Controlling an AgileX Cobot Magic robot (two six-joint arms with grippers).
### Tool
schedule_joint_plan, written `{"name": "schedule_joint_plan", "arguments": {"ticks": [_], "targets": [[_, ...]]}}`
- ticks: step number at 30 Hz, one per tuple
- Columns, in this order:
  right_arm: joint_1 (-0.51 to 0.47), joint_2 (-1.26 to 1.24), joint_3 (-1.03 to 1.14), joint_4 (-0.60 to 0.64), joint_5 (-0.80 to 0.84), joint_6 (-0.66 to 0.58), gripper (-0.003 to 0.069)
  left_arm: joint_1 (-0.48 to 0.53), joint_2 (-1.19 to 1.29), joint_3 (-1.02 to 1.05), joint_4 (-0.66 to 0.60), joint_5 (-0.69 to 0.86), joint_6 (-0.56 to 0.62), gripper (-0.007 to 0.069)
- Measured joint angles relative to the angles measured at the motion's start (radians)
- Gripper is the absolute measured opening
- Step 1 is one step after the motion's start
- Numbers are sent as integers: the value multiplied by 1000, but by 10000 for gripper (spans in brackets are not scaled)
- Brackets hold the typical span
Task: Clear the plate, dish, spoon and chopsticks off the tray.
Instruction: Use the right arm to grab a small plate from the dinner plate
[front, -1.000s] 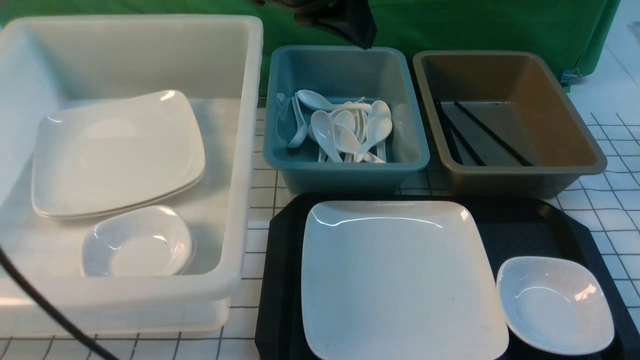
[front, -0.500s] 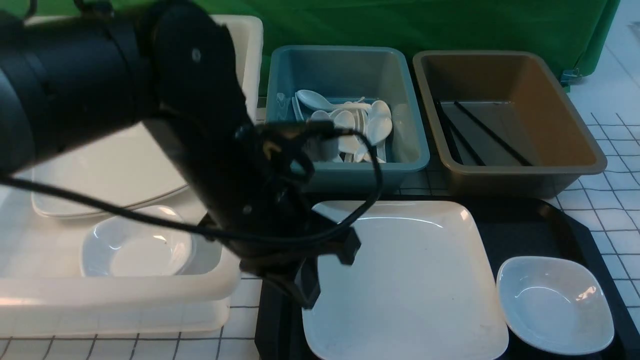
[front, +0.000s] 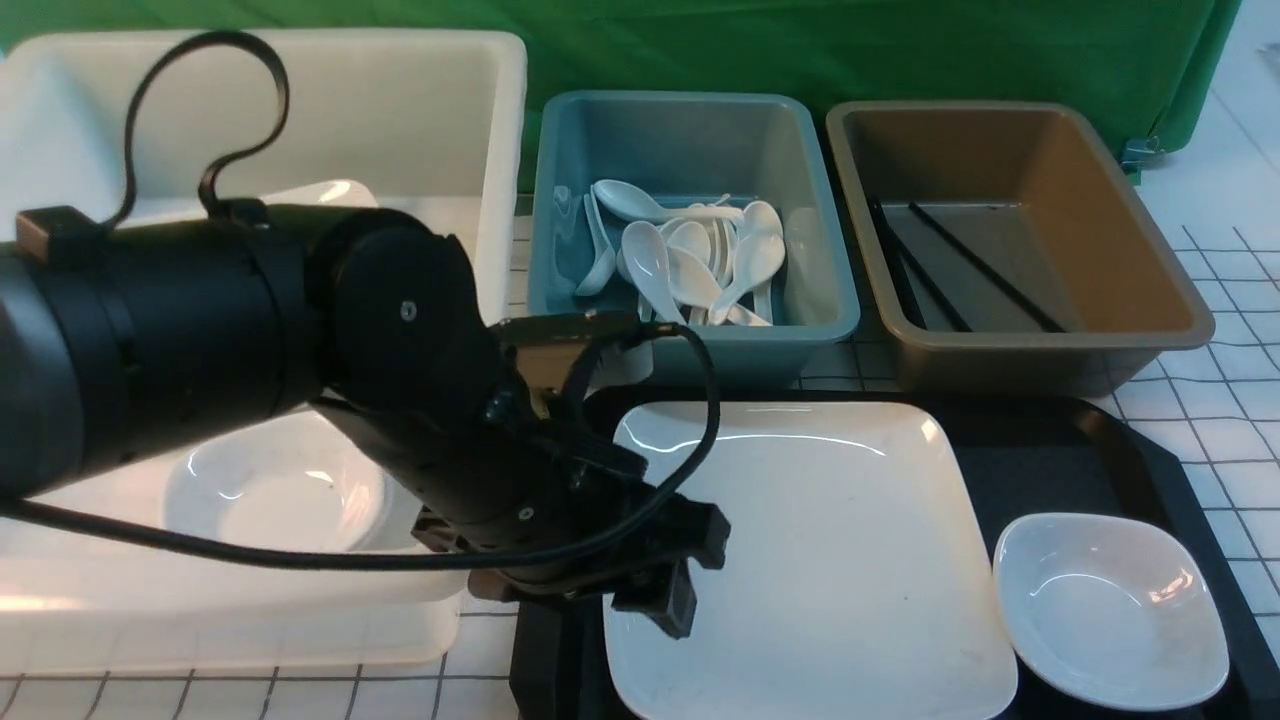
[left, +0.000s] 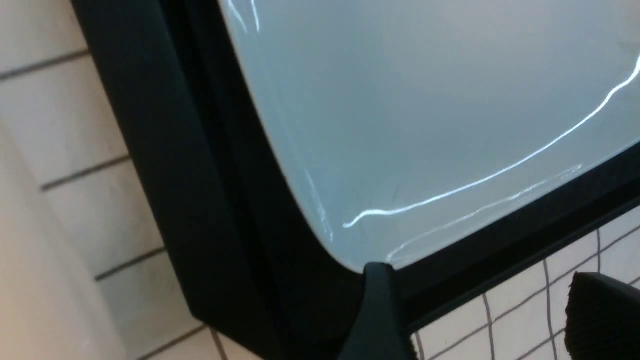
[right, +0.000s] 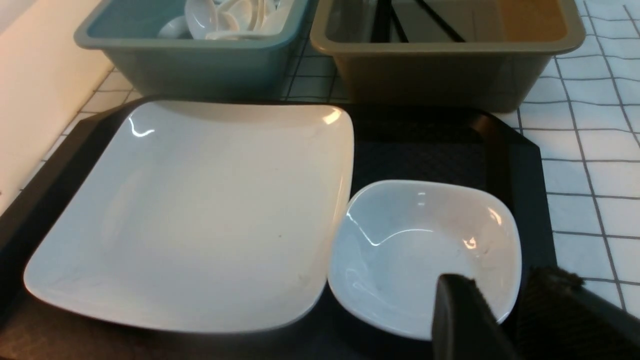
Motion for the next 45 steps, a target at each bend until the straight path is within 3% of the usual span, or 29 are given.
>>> {"name": "schedule_joint_plan", "arguments": {"ticks": [7,14,17,21,27,32,34,37,41,45], "targets": [[0,0,0,0,0,1,239,0,8,-38,-71,-20,3,449],[0,0,0,0,0,1,239,0,8,-100,-37,57,16,204],[0,0,0,0,0,0,239,-14,8,-100,-7,148,42,46],[0,0,0,0,0,0,239,-79,8,-100,17,255,42,-2],[0,0,0,0,0,1,239,-206,16,-100,50,237,-71,29],[0,0,0,0,0,1,239,-289,57,-100,215,212,-172,139],[0,0,0,0,0,1,239,-329,93,-100,336,179,-144,228],[0,0,0,0,0,1,239,-358,129,-100,389,108,-20,326],[0,0,0,0,0,2,239,-374,159,-100,425,43,138,412],[0,0,0,0,0,2,239,-376,175,-100,534,43,209,457]]}}
